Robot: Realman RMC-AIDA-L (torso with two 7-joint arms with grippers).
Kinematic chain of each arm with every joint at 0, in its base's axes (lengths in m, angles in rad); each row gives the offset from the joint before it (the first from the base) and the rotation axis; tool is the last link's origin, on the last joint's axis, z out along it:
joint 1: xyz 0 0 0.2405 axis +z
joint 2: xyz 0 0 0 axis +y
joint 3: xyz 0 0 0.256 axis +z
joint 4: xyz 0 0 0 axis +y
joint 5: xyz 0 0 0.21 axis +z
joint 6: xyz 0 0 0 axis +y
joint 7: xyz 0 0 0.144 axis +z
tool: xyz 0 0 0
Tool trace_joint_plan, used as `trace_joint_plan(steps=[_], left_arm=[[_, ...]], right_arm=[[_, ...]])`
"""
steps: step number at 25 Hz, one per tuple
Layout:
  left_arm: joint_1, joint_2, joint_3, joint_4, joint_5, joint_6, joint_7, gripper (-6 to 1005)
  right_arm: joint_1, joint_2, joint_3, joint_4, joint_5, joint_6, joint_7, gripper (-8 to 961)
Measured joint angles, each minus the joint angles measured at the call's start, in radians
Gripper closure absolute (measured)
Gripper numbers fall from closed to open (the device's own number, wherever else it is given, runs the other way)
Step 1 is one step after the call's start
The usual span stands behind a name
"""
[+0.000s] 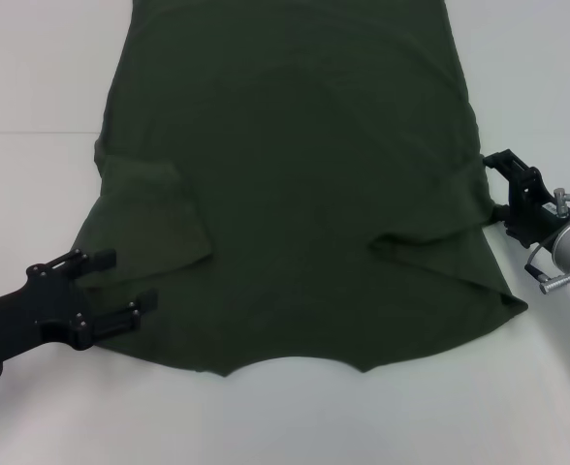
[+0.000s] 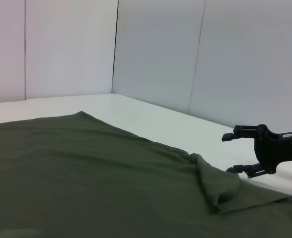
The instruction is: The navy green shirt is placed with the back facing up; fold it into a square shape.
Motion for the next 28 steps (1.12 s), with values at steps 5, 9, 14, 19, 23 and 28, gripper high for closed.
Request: trace_joint_plan(steps=[5, 9, 14, 19, 23, 28], left_arm=[[0.000, 0.000, 0.000, 0.000, 0.000, -0.001, 0.000, 138], [0.000, 0.001, 0.000, 0.000, 0.000, -0.001, 0.000, 138], [0.000, 0.001, 0.000, 0.000, 0.000, -0.001, 0.000, 138], [-0.002, 0.001, 0.000, 0.000, 0.000, -0.001, 0.000, 138], [-0.004, 0.001, 0.000, 0.000, 0.000, -0.001, 0.000, 138], [-0.005, -0.001, 0.000, 0.000, 0.000, -0.001, 0.000, 138]], right_arm=[[-0.007, 0.000, 0.000, -0.001, 0.001, -0.001, -0.001, 24], [-0.013, 0.000, 0.000, 0.000, 0.001, -0.001, -0.001, 24], [-0.032, 0.000, 0.000, 0.002, 0.001, -0.009, 0.009, 24], [-0.033, 0.000, 0.005, 0.003, 0.002, -0.010, 0.005, 23], [-0.020, 0.000, 0.007, 0.002, 0.001, -0.001, 0.001, 23], [0.006, 0.000, 0.009, -0.001, 0.001, 0.026, -0.007, 24]])
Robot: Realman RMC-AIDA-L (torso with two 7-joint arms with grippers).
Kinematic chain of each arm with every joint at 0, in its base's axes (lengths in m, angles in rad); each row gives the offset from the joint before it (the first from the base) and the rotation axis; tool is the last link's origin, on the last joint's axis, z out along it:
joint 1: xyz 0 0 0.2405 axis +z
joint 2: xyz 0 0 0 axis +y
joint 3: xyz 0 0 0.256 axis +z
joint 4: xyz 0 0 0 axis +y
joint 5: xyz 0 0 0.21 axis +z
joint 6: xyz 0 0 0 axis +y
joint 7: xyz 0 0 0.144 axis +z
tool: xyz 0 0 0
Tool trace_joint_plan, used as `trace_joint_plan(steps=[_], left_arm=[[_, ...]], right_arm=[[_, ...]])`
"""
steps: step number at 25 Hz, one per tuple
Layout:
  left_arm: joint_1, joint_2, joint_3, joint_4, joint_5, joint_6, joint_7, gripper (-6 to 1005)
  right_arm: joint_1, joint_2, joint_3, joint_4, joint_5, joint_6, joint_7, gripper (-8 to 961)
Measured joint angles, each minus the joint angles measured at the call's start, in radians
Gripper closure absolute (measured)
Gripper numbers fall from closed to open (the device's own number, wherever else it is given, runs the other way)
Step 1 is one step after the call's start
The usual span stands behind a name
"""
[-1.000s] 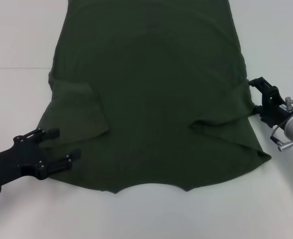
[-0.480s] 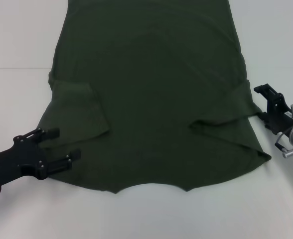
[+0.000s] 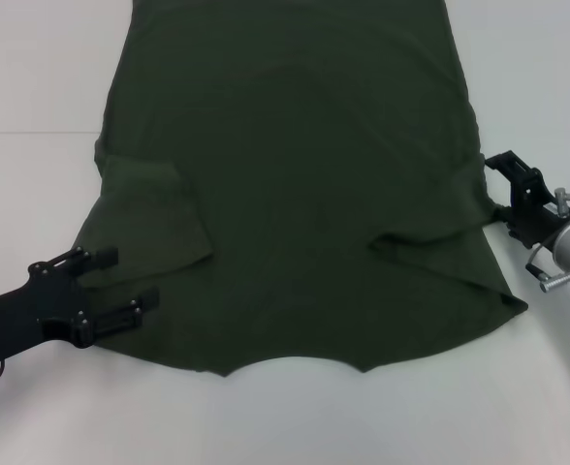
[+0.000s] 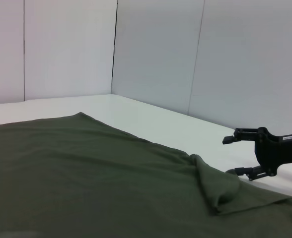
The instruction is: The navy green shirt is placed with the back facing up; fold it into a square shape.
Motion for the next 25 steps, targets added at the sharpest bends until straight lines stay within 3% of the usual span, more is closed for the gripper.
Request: trace_joint_plan(steps=[18, 20, 25], left_arm=[[0.007, -0.002, 0.000, 0.000, 0.000, -0.003, 0.000, 138], [0.008, -0.002, 0.000, 0.000, 0.000, -0.004, 0.000, 138], [0.009, -0.002, 0.000, 0.000, 0.000, -0.008, 0.000, 138]], right_arm=[[0.024, 0.000, -0.002, 0.001, 0.000, 0.024, -0.019, 23], [0.025, 0.000, -0.009, 0.001, -0.006, -0.004, -0.024, 23], [0.033, -0.004, -0.092, -0.007, -0.016, -0.217, -0.155, 155]])
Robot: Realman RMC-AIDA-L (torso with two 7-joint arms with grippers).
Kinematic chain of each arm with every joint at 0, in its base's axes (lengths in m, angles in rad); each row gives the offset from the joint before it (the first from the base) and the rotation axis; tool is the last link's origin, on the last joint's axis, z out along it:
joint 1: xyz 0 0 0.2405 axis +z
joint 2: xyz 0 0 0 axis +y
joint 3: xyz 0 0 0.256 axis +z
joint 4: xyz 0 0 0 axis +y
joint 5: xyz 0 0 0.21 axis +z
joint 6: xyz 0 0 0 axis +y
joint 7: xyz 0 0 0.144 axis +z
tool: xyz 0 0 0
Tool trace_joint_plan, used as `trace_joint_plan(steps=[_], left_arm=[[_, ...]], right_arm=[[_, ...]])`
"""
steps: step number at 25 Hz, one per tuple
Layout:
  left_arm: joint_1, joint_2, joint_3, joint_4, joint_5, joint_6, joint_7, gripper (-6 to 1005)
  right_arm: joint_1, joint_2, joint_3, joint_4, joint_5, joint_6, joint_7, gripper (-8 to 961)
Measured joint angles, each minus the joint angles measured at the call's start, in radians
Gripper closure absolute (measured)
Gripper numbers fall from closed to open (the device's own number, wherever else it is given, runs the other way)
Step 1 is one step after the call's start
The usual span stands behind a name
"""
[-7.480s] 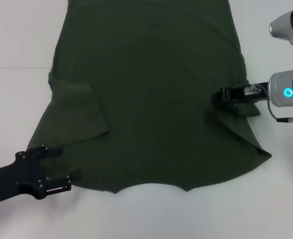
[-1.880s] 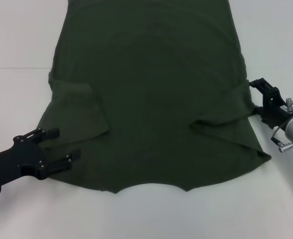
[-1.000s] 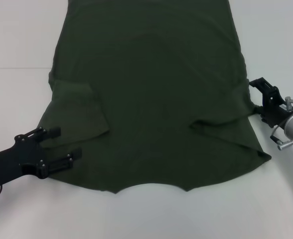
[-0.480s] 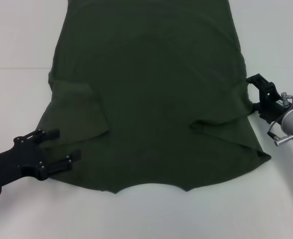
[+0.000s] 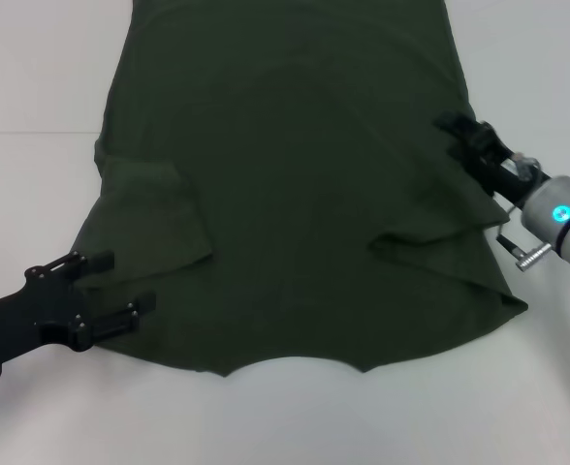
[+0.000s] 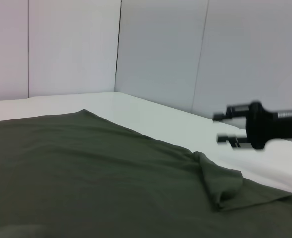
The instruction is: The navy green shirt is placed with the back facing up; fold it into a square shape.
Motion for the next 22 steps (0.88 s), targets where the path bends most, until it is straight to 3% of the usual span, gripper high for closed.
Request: trace_joint_plan(steps=[4, 8, 15, 22], left_arm=[[0.000, -0.001, 0.000, 0.000, 0.000, -0.002, 0.000, 137], [0.005, -0.001, -0.003, 0.000, 0.000, -0.002, 0.000, 137], [0.008, -0.001, -0.032, 0.000, 0.000, 0.002, 0.000, 137], [0.000, -0.002, -0.065, -0.009, -0.001, -0.003, 0.000, 137]], right_arm=[[0.001, 0.003, -0.029, -0.006, 0.000, -0.066, -0.040, 335], [-0.035, 0.003, -0.035, -0.004, -0.001, -0.121, -0.041, 307], [-0.167, 0.001, -0.036, 0.000, 0.000, -0.283, -0.030, 257], [-0.246, 0.004, -0.037, 0.069, -0.001, -0.309, -0.016, 207]])
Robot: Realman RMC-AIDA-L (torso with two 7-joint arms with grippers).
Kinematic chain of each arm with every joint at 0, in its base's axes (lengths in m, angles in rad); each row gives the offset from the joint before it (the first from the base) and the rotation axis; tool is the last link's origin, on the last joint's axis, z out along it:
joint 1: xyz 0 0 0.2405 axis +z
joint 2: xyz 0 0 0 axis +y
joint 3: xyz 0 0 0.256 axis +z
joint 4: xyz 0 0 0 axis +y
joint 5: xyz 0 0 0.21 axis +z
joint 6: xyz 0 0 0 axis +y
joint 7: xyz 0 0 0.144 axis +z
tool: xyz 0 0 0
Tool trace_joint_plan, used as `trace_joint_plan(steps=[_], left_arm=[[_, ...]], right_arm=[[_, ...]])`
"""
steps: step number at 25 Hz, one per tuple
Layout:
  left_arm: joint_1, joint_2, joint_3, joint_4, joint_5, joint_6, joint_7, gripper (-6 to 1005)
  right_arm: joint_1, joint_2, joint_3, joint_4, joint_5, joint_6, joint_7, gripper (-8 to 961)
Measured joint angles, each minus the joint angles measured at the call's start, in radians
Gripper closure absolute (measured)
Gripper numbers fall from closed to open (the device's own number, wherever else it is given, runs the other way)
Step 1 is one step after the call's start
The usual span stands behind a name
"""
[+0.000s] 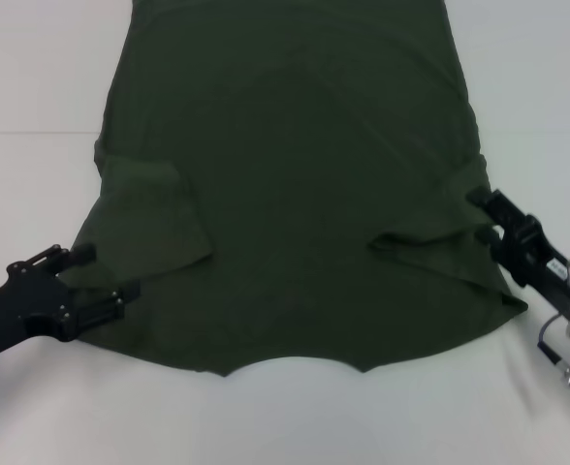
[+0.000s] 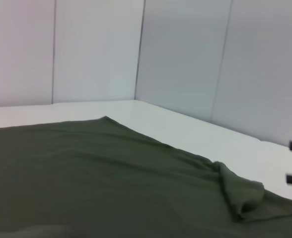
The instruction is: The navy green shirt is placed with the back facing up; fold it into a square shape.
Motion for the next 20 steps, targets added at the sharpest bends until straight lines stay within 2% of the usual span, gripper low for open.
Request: trace_joint_plan(steps=[2, 9, 20], left_arm=[[-0.002, 0.000, -0.010, -0.004, -0.004, 0.000, 0.001, 137], [-0.003, 0.000, -0.016, -0.020, -0.022, -0.002, 0.015, 137], [-0.007, 0.000, -0.016, -0.020, -0.025, -0.002, 0.015, 137]], right_arm=[[-0.009, 0.000, -0.003, 0.023, -0.003, 0.003, -0.002, 193], [0.004, 0.000, -0.003, 0.024, -0.004, 0.040, 0.003, 7], [0.085, 0.004, -0.004, 0.032, -0.005, 0.188, 0.022, 6]])
